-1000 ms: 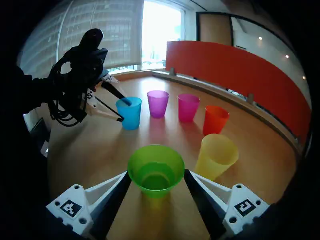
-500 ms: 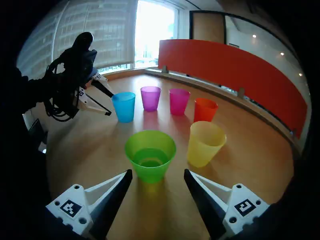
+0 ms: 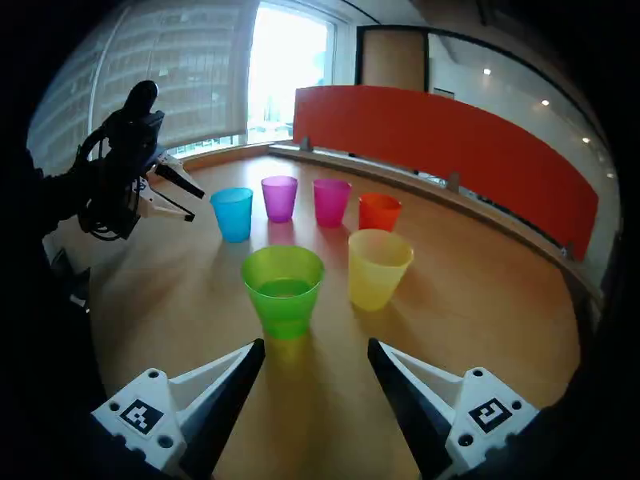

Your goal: Pour water

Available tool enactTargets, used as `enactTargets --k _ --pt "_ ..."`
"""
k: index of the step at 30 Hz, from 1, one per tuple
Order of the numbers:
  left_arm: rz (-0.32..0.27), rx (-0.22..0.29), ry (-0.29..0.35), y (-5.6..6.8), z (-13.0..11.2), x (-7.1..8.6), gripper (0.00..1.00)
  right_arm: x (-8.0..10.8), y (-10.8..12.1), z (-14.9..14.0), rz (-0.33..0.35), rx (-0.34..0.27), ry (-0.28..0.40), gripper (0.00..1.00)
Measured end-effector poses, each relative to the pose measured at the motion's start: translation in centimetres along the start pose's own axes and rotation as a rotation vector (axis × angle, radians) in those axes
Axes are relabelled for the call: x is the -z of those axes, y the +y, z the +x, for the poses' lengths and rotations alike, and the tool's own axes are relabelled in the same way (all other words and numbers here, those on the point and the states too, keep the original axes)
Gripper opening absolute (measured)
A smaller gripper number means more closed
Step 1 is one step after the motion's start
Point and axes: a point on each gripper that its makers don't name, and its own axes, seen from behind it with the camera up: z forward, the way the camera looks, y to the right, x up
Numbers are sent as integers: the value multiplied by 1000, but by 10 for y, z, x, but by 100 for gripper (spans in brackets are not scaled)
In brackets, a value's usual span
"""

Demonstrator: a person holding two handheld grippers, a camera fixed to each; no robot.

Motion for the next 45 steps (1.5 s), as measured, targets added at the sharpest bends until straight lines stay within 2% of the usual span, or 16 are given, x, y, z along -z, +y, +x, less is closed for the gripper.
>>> enactTargets --k 8,14,20,27,33,36,41,45 --pt "68 66 43 -15 -2 18 88 15 19 9 -86 -45 58 100" --pt "141 129 112 -34 6 31 88 26 38 24 -163 -79 119 100" --pt "232 158 204 -56 21 49 88 38 63 47 -273 -91 209 100" --pt "359 220 361 -87 42 80 88 51 92 74 -384 -145 331 100" --pt "403 271 457 -97 53 98 88 59 113 100 -447 -216 446 100" --pt "422 282 484 -101 53 102 88 62 122 108 -474 -240 490 100" --pt "460 298 524 -108 56 106 88 62 133 115 -531 -258 534 100" --pt "475 314 566 -110 62 111 88 60 139 118 -567 -267 560 100"
